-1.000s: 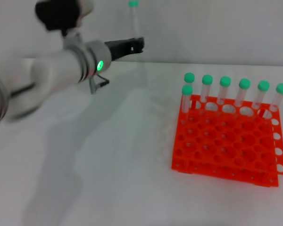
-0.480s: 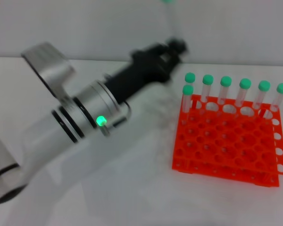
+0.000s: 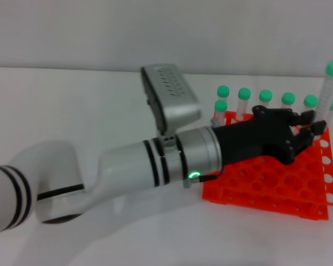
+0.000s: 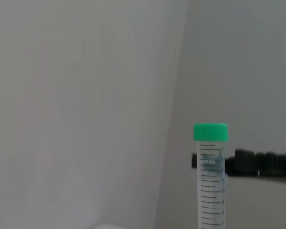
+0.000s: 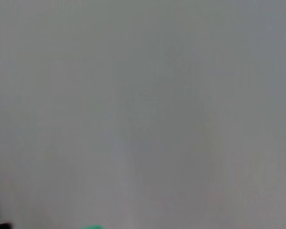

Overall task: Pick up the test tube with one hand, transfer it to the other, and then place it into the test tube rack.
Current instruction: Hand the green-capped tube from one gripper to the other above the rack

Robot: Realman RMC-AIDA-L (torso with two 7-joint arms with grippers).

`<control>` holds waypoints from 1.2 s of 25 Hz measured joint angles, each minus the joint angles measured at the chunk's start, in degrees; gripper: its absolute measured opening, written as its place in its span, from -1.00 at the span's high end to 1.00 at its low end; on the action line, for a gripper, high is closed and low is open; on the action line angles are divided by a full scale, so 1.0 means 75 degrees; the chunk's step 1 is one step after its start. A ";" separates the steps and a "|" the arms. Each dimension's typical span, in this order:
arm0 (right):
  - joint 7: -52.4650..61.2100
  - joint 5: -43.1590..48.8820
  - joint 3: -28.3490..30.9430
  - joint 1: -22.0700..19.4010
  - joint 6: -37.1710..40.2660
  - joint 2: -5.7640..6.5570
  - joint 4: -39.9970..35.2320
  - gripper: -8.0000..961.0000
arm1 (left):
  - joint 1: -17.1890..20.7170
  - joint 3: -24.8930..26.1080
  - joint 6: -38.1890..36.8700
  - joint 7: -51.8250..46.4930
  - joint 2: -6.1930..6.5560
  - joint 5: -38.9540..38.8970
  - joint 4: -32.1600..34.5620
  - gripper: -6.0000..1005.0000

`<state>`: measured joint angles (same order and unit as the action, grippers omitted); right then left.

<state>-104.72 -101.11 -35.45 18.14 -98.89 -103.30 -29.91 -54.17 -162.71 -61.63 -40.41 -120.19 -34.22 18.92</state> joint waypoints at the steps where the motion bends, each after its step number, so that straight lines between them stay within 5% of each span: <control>1: 0.0124 0.0125 -0.0015 0.0072 -0.0033 -0.0018 -0.0133 -0.78 | -0.0061 0.0000 0.0116 0.0003 -0.0003 0.0055 0.0038 0.61; 12: 0.0975 0.0464 -0.0740 0.0943 -0.0258 -0.0027 -0.0462 -0.78 | -0.0493 0.0086 0.0642 0.0159 0.0023 0.0229 0.0013 0.61; 27: 0.1006 0.0668 -0.1068 0.1490 -0.0069 -0.0448 -0.0476 -0.78 | -0.0540 0.0366 0.0729 0.0412 0.0024 0.0311 -0.0040 0.61; 30: 0.0934 0.0671 -0.1035 0.1491 -0.0012 -0.0489 -0.0477 -0.36 | -0.0539 0.0366 0.0729 0.0415 0.0023 0.0316 -0.0039 0.61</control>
<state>-97.72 -96.07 -43.22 29.32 -98.98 -106.97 -33.49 -58.21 -159.96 -56.17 -37.30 -120.02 -31.85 18.63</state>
